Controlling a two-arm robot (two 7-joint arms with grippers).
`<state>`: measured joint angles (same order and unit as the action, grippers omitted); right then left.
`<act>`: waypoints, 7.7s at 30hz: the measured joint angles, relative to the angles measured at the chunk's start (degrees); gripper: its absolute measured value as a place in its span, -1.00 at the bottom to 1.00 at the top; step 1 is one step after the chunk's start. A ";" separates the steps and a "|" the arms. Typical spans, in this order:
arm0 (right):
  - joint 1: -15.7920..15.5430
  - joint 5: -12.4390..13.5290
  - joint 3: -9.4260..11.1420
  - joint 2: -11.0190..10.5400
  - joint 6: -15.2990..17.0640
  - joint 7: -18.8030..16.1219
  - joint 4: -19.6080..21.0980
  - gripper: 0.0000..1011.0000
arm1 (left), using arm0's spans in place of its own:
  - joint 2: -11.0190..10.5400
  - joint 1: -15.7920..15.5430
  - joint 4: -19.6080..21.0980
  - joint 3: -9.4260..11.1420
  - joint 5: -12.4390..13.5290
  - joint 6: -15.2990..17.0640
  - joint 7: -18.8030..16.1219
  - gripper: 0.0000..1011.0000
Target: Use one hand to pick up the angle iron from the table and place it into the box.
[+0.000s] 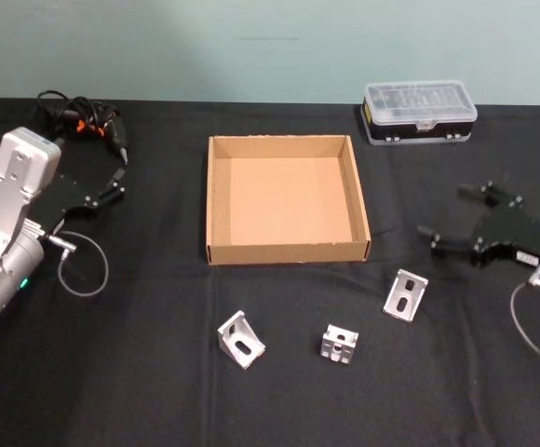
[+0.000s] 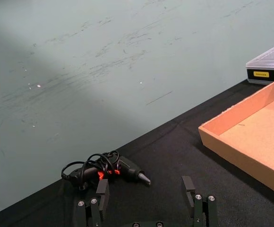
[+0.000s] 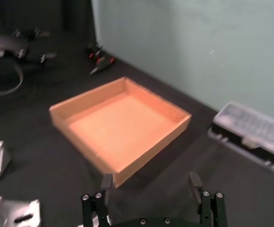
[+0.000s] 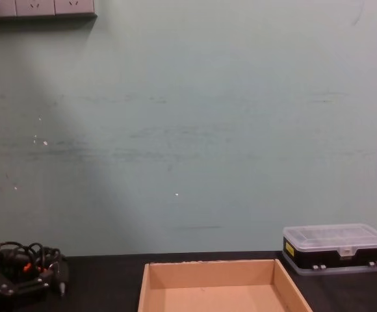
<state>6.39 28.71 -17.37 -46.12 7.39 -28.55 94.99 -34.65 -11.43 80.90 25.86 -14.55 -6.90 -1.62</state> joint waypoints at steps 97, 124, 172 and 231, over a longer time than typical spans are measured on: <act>12.67 -5.25 -12.85 -0.97 5.88 -14.47 -9.24 -0.80 | 0.00 0.00 0.00 0.00 0.00 0.00 0.00 0.98; 21.42 -3.92 -13.16 4.94 1.86 -13.73 -10.58 -0.80 | 0.00 0.00 0.00 0.00 0.00 0.00 0.00 0.98; 39.02 -19.49 -20.64 28.83 -4.62 -12.69 -45.73 -0.55 | 0.00 0.00 0.00 0.00 0.01 0.00 0.00 0.98; 8.60 -4.02 -11.48 6.36 12.16 -7.51 5.12 0.98 | 0.00 0.00 0.00 0.00 0.00 0.00 0.00 0.98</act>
<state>14.99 24.69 -28.84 -39.75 19.55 -36.06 100.11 -34.65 -11.43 80.90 25.86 -14.55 -6.91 -1.62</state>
